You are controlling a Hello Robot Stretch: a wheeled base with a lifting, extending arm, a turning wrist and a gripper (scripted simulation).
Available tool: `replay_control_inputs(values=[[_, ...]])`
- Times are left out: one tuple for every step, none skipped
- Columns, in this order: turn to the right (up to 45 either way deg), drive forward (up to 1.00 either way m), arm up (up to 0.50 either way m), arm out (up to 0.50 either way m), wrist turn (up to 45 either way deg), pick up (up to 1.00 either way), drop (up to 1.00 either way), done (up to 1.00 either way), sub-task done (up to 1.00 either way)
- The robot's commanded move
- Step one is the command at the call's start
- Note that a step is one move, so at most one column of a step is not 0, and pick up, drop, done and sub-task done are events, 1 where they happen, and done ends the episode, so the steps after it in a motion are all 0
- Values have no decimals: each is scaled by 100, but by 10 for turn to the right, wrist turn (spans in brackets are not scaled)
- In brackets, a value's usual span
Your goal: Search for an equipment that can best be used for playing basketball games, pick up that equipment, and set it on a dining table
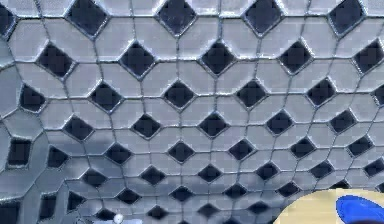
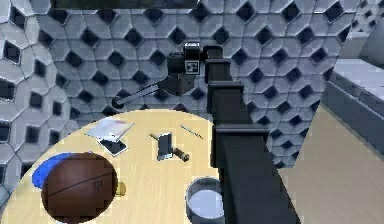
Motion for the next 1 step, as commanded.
replay_control_inputs(values=[[0,0,0,0,0,0,0,100,0]])
